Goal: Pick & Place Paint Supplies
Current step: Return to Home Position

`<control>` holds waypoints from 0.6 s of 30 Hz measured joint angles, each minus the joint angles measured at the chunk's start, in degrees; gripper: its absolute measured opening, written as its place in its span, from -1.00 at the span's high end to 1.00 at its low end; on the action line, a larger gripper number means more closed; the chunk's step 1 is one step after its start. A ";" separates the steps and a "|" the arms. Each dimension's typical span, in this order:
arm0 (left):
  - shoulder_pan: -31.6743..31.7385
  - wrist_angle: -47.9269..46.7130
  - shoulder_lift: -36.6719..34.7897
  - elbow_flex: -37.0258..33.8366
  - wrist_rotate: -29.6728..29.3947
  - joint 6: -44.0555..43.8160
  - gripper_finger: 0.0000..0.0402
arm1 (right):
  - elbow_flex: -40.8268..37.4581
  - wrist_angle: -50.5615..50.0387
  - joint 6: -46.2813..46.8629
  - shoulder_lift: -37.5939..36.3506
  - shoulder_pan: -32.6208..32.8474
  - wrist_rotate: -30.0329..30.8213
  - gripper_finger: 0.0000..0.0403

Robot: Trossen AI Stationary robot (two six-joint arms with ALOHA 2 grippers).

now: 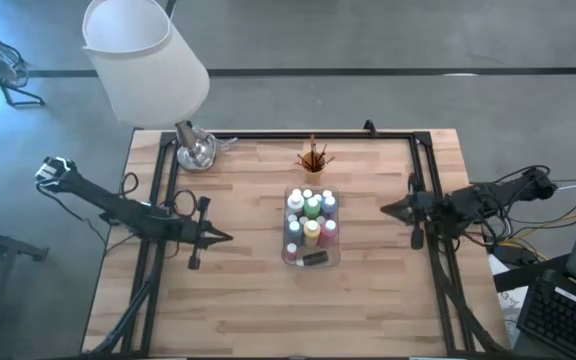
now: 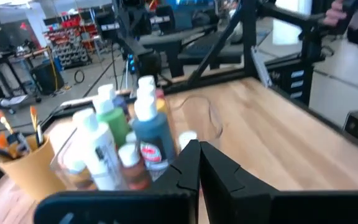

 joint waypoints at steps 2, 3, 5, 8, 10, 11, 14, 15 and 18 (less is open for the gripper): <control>0.00 -0.02 0.00 -1.04 -0.55 0.02 0.95 | -0.58 -3.48 0.92 -2.56 0.00 3.39 0.96; 0.00 -0.16 0.00 -1.59 -0.80 0.00 0.95 | -0.65 -5.74 1.12 -3.59 -0.02 4.48 0.96; 0.00 -0.30 0.02 -2.58 -0.90 0.02 0.95 | -0.68 -10.36 0.27 -5.36 -0.02 4.69 0.96; -0.02 -0.24 0.07 -4.18 -1.06 0.00 0.95 | -1.18 -13.05 1.40 -7.14 -0.02 4.66 0.96; -0.02 -0.30 0.07 -5.37 -1.06 0.01 0.95 | -1.63 -12.95 1.95 -7.71 -0.02 4.69 0.96; -0.01 -0.34 0.07 -5.90 -1.06 0.00 0.95 | -1.72 -13.19 1.89 -7.77 -0.02 4.65 0.96; -0.05 -0.73 0.07 -7.66 -1.08 0.00 0.95 | -1.81 -13.06 2.04 -7.50 -0.02 4.58 0.96; -0.05 -0.75 0.09 -8.33 -1.06 0.00 0.95 | -1.81 -13.06 2.05 -7.36 -0.02 4.58 0.96; -0.05 -1.22 0.09 -10.15 -1.06 0.00 0.95 | -1.83 -13.04 2.02 -7.07 0.00 4.56 0.96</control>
